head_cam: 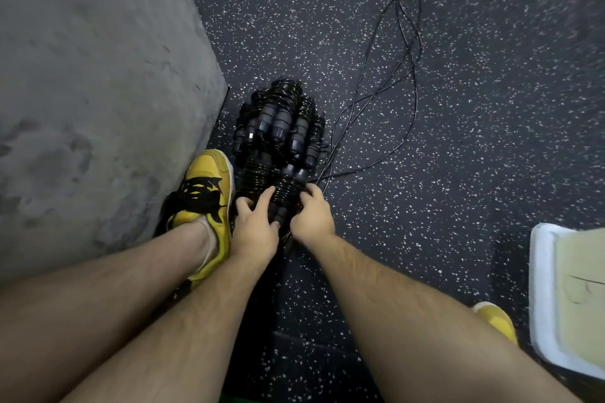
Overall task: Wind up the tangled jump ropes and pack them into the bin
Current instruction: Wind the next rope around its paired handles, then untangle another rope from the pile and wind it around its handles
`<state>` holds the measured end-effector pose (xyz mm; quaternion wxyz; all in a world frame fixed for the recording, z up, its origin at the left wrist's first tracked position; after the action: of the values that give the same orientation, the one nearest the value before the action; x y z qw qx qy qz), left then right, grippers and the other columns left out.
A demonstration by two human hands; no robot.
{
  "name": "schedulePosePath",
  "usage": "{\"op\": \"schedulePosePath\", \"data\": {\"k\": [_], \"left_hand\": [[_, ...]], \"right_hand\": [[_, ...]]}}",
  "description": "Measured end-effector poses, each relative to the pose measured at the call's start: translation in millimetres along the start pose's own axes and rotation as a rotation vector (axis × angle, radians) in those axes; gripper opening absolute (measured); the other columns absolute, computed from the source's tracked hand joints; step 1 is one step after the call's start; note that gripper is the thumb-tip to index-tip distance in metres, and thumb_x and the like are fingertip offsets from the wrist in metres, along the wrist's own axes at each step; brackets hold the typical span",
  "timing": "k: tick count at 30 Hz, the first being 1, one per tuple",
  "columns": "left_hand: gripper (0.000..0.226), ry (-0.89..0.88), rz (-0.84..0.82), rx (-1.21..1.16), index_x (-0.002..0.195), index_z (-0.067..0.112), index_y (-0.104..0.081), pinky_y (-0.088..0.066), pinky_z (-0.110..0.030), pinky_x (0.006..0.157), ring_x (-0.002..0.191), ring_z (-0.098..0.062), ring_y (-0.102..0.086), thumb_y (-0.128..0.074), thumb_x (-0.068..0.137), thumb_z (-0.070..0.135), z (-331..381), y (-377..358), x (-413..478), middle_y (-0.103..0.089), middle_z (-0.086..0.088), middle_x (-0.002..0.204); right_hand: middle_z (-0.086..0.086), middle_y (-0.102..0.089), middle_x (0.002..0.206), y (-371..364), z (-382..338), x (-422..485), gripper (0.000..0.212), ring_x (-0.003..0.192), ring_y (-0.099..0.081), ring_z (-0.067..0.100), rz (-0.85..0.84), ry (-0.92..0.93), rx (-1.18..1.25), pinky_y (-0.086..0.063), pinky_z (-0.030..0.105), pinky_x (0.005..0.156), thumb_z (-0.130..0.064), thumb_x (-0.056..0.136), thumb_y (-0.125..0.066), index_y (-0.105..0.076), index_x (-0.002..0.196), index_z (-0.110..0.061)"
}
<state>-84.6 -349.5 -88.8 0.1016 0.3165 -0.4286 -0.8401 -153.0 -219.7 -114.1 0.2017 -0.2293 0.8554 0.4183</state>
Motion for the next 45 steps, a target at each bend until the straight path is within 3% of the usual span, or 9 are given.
{"op": "schedulePosePath", "data": {"k": [5, 11, 15, 21, 26, 30, 34, 40, 45], "left_hand": [[0.064, -0.031, 0.041, 0.067, 0.156, 0.028, -0.029, -0.052, -0.042, 0.094, 0.103, -0.024, -0.054, -0.056, 0.099, 0.016, 7.5, 1.0, 5.2, -0.034, -0.008, 0.133], [0.064, -0.044, 0.070, 0.124, 0.157, 0.022, -0.024, -0.053, -0.041, 0.088, 0.104, -0.027, -0.055, -0.053, 0.100, 0.017, 14.1, 4.9, 4.8, -0.037, -0.010, 0.133], [0.063, -0.082, 0.074, 0.174, 0.155, 0.022, -0.026, -0.052, -0.041, 0.092, 0.110, -0.027, -0.054, -0.055, 0.099, 0.016, 16.3, 6.7, 4.4, -0.038, -0.010, 0.133], [0.057, -0.032, 0.081, 0.182, 0.150, 0.021, -0.031, -0.052, -0.042, 0.088, 0.107, -0.030, -0.052, -0.055, 0.099, 0.013, 16.6, 3.9, 3.3, -0.035, -0.013, 0.132], [0.049, -0.119, 0.249, 0.430, 0.130, 0.015, -0.054, -0.045, -0.043, 0.089, 0.109, -0.033, -0.050, -0.071, 0.084, 0.020, 52.9, 6.2, -10.5, -0.049, -0.013, 0.124], [0.037, -0.268, -0.120, 0.230, 0.130, 0.018, -0.055, -0.041, -0.039, 0.102, 0.121, -0.026, -0.050, -0.062, 0.096, 0.030, 86.5, -66.6, -16.2, -0.052, -0.004, 0.130], [0.041, -0.089, -0.414, -0.106, 0.138, 0.015, -0.055, -0.042, -0.029, 0.106, 0.119, -0.021, -0.059, -0.061, 0.098, 0.024, 99.9, -121.5, -25.8, -0.061, -0.003, 0.134], [0.029, 0.005, -0.483, -0.146, 0.125, 0.013, -0.064, -0.046, -0.024, 0.089, 0.102, -0.018, -0.063, -0.063, 0.096, 0.015, 111.5, -143.1, -28.2, -0.070, -0.002, 0.116], [0.040, 0.059, -0.439, -0.187, 0.135, 0.016, -0.057, -0.049, -0.030, 0.097, 0.109, -0.022, -0.063, -0.058, 0.095, 0.014, 119.2, -144.5, -23.1, -0.068, -0.003, 0.114]], "right_hand": [[-0.020, -0.001, 0.164, -8.5, 1.5, 21.2, 0.059, 0.127, -0.036, 0.024, -0.165, 0.165, -0.377, -0.048, 0.046, 0.097, -0.014, 0.090, -0.052, -0.036, 0.146, -0.024], [-0.004, -0.040, 0.137, 1.2, -6.3, 25.3, 0.035, 0.115, -0.047, 0.029, 0.045, 0.267, -0.362, -0.050, 0.046, 0.085, -0.029, 0.102, -0.040, -0.039, 0.136, -0.020], [0.002, -0.051, 0.128, 6.2, 14.4, 20.3, 0.039, 0.119, -0.044, 0.031, 0.079, 0.091, -0.429, -0.047, 0.045, 0.088, -0.047, 0.103, -0.039, -0.047, 0.125, -0.015], [0.010, -0.047, 0.131, 27.4, 44.6, 10.6, 0.047, 0.121, -0.041, 0.028, 0.030, 0.000, -0.404, -0.046, 0.039, 0.101, 0.000, 0.087, -0.056, -0.041, 0.130, -0.010], [0.004, -0.040, 0.125, 64.7, 74.1, -6.0, 0.047, 0.108, -0.049, 0.025, 0.164, -0.013, -0.310, -0.050, 0.038, 0.088, 0.006, 0.084, -0.058, -0.043, 0.124, -0.014], [-0.001, -0.034, 0.125, 91.4, 105.8, -18.7, 0.046, 0.086, -0.060, 0.022, 0.336, -0.126, 0.066, -0.053, 0.035, 0.083, -0.008, 0.090, -0.066, -0.039, 0.126, -0.017], [0.008, -0.061, 0.123, 76.5, 153.4, -13.1, 0.052, 0.107, -0.061, 0.025, 0.189, -0.399, 0.333, -0.048, 0.030, 0.093, -0.021, 0.086, -0.074, -0.044, 0.128, -0.010], [0.004, -0.067, 0.116, 65.0, 172.9, -19.6, 0.037, 0.110, -0.064, 0.022, 0.029, -0.466, 0.347, -0.048, 0.026, 0.089, -0.032, 0.090, -0.072, -0.060, 0.120, -0.013], [0.007, -0.071, 0.104, 51.2, 173.3, -17.0, 0.015, 0.085, -0.061, 0.022, 0.014, -0.472, 0.490, -0.056, 0.041, 0.091, -0.022, 0.091, -0.065, -0.055, 0.080, -0.026]]}}
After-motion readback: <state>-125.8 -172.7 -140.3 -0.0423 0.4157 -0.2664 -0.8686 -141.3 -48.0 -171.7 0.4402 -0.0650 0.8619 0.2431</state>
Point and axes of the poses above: each hand's wrist, its own x-axis towards the middle knuckle, its own y-axis out of the back of the hand, z = x × y, the point moved 10 cm from there along x, towards the middle knuckle
